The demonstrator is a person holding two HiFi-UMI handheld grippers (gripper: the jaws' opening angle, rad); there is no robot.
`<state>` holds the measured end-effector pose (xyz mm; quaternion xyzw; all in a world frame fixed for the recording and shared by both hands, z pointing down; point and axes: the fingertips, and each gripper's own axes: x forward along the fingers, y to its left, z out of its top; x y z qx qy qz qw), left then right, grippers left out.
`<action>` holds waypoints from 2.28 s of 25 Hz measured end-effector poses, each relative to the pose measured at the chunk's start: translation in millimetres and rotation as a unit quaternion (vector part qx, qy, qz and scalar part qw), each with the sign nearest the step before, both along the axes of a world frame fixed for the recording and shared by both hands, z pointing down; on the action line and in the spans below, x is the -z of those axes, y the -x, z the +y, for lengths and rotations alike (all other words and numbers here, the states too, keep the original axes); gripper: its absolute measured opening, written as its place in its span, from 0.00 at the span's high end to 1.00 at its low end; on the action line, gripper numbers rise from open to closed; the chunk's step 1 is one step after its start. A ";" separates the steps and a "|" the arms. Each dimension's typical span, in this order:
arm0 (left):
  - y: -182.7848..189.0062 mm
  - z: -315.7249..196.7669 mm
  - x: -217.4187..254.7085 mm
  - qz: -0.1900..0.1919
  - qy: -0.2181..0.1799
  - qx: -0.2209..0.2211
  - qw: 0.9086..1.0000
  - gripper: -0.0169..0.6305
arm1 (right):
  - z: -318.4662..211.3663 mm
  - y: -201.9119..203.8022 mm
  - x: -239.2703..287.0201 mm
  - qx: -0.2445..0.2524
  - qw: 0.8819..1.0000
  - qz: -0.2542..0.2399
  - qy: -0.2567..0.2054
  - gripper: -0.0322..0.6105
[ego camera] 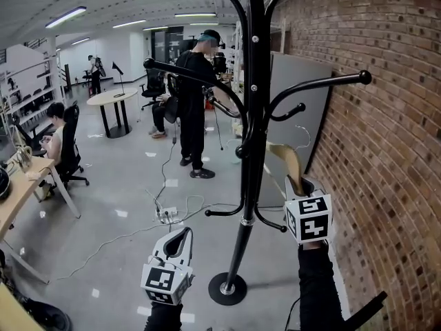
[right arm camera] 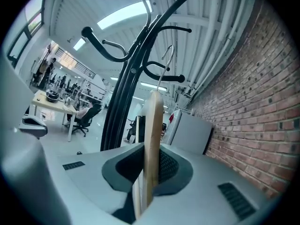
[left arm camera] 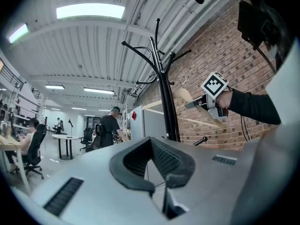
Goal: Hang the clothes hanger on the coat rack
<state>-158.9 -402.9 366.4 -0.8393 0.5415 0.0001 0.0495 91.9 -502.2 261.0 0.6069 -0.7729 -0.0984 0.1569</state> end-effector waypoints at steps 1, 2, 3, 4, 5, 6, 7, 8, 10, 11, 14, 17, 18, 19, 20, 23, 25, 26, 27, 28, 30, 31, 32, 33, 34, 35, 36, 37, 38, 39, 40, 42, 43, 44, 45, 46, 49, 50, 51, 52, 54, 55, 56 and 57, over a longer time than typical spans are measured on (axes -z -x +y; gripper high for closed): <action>2.2 -2.5 -0.8 0.000 0.001 0.004 1.000 0.96 | -8.4 3.6 4.6 0.005 1.000 0.002 -0.002 0.88; 4.2 -4.8 -1.6 0.000 0.001 0.008 1.000 0.96 | -16.3 6.9 8.2 0.009 1.000 0.004 -0.003 0.88; 6.0 -6.8 -2.4 0.000 0.002 0.011 1.000 0.96 | -23.4 9.8 11.0 0.012 1.000 0.006 -0.003 0.88; 7.7 -8.6 -3.1 0.000 0.002 0.015 1.000 0.96 | -29.7 12.4 12.9 0.015 1.000 0.006 -0.002 0.88; 9.8 -10.2 -3.8 0.000 0.003 0.018 1.000 0.96 | -35.1 14.7 13.8 0.018 1.000 0.006 -0.001 0.88; 12.2 -11.4 -4.4 0.001 0.004 0.022 1.000 0.96 | -39.9 17.1 13.9 0.020 1.000 0.005 0.002 0.88; 14.7 -12.4 -4.9 0.001 0.005 0.025 1.000 0.96 | -44.0 19.8 13.2 0.022 1.000 0.005 0.005 0.88; 17.0 -13.1 -5.2 0.002 0.005 0.028 1.000 0.96 | -47.5 22.6 12.2 0.024 1.000 0.005 0.008 0.88; 19.9 -14.6 -5.9 0.002 0.006 0.031 1.000 0.96 | -52.9 27.4 9.2 0.028 1.000 0.006 0.014 0.88; 20.6 -15.5 -6.5 0.002 0.006 0.032 0.999 0.96 | -54.9 29.1 7.4 0.029 0.999 0.007 0.016 0.88; 21.4 -18.0 -8.4 0.002 0.009 0.034 0.999 0.96 | -59.4 31.7 1.7 0.032 0.999 0.005 0.021 0.88; 20.6 -19.5 -11.5 0.002 0.011 0.034 0.999 0.96 | -61.9 32.7 -5.1 0.035 0.999 0.003 0.025 0.88; 20.1 -18.9 -13.1 0.001 0.013 0.034 0.999 0.96 | -61.6 32.9 -7.1 0.036 0.999 0.002 0.025 0.88; 19.8 -18.0 -14.4 0.000 0.015 0.034 0.999 0.96 | -60.8 33.0 -8.5 0.036 0.999 0.001 0.025 0.88; 19.5 -17.1 -15.2 -0.001 0.016 0.033 0.999 0.96 | -60.2 33.2 -9.2 0.035 0.999 0.000 0.025 0.88; 18.4 -15.6 -13.7 -0.002 0.015 0.032 0.999 0.96 | -60.0 34.6 -8.0 0.036 0.999 0.002 0.022 0.88; 17.2 -15.3 -12.0 -0.003 0.013 0.032 0.999 0.96 | -60.6 35.7 -7.0 0.037 0.999 0.003 0.018 0.88; 16.7 -15.1 -11.5 -0.003 0.012 0.031 0.999 0.96 | -61.0 36.1 -7.0 0.037 0.999 0.004 0.016 0.88; 16.3 -14.6 -11.3 -0.003 0.011 0.031 0.999 0.96 | -61.3 36.4 -7.1 0.038 0.999 0.004 0.015 0.88; 16.2 -13.9 -11.2 -0.004 0.011 0.031 0.999 0.96 | -61.3 36.8 -7.4 0.040 0.999 0.003 0.015 0.87; 17.1 -11.3 -11.5 -0.005 0.011 0.032 0.999 0.96 | -60.3 38.6 -8.6 0.049 0.999 -0.001 0.016 0.87; 18.2 -9.6 -11.6 -0.005 0.012 0.033 0.999 0.96 | -59.2 39.8 -9.3 0.055 0.998 -0.004 0.017 0.87; 19.4 -7.9 -11.4 -0.005 0.012 0.033 0.999 0.96 | -57.8 40.9 -9.5 0.062 0.998 -0.008 0.017 0.87; 20.2 -6.7 -10.8 -0.005 0.011 0.034 0.999 0.96 | -56.5 41.3 -8.5 0.068 0.998 -0.012 0.015 0.85; 20.5 -6.4 -9.5 -0.003 0.010 0.034 0.999 0.96 | -55.6 40.7 -5.5 0.073 0.997 -0.017 0.011 0.82; 20.4 -6.8 -8.1 -0.001 0.008 0.033 0.999 0.96 | -54.7 39.5 -1.2 0.078 0.997 -0.022 0.005 0.79; 20.4 -6.8 -7.0 0.001 0.006 0.033 0.999 0.96 | -53.2 38.1 3.4 0.082 0.996 -0.028 -0.002 0.74; 20.8 -5.4 -6.8 0.001 0.006 0.032 0.999 0.96 | -50.1 36.8 7.3 0.084 0.996 -0.036 -0.011 0.71; 21.6 -2.3 -7.6 0.000 0.009 0.029 1.000 0.96 | -45.2 35.4 10.4 0.085 0.995 -0.045 -0.021 0.67; 22.3 1.2 -8.6 -0.001 0.011 0.027 1.000 0.96 | -40.0 33.8 13.1 0.083 0.995 -0.051 -0.031 0.67; 22.5 3.9 -9.1 -0.003 0.012 0.024 1.000 0.96 | -36.0 32.0 15.8 0.080 0.995 -0.053 -0.040 0.65; 20.4 6.6 -8.8 -0.004 0.010 0.019 1.000 0.96 | -30.7 27.4 20.9 0.076 0.994 -0.050 -0.053 0.65; 18.3 8.4 -8.8 -0.005 0.010 0.016 1.000 0.96 | -27.3 24.6 22.2 0.076 0.994 -0.054 -0.055 0.65; 16.0 10.9 -9.2 -0.005 0.011 0.012 1.000 0.96 | -22.8 21.6 22.5 0.076 0.994 -0.061 -0.055 0.65; 14.0 13.8 -9.7 -0.005 0.012 0.008 1.000 0.96 | -17.6 18.7 22.0 0.075 0.993 -0.068 -0.055 0.65; 12.7 16.6 -9.9 -0.005 0.011 0.005 1.000 0.96 | -12.2 16.3 21.5 0.073 0.993 -0.073 -0.056 0.65; 10.9 24.7 -8.3 -0.005 0.008 -0.002 1.000 0.96 | 5.2 12.3 20.0 0.069 0.993 -0.077 -0.061 0.65; 10.1 27.9 -7.6 -0.005 0.007 -0.004 1.000 0.96 | 12.3 11.8 19.6 0.069 0.993 -0.077 -0.062 0.65; 9.3 31.7 -6.8 -0.005 0.007 -0.006 1.000 0.96 | 20.5 11.6 19.3 0.069 0.992 -0.078 -0.064 0.65; 8.6 36.0 -6.0 -0.005 0.006 -0.009 1.000 0.96 | 30.0 11.6 19.5 0.070 0.992 -0.080 -0.068 0.65; 6.3 44.9 -4.1 -0.005 0.003 -0.015 1.000 0.96 | 51.5 12.5 21.9 0.076 0.990 -0.083 -0.082 0.65; 4.1 49.4 -3.2 -0.005 0.002 -0.020 1.000 0.96 | 63.5 12.9 24.3 0.079 0.989 -0.084 -0.093 0.65; 1.0 54.0 -2.6 -0.005 0.002 -0.025 1.000 0.96 | 75.8 12.6 26.7 0.080 0.988 -0.084 -0.105 0.65; -2.5 58.9 -2.3 -0.006 0.002 -0.031 1.000 0.96 | 88.0 11.2 28.1 0.077 0.987 -0.082 -0.115 0.65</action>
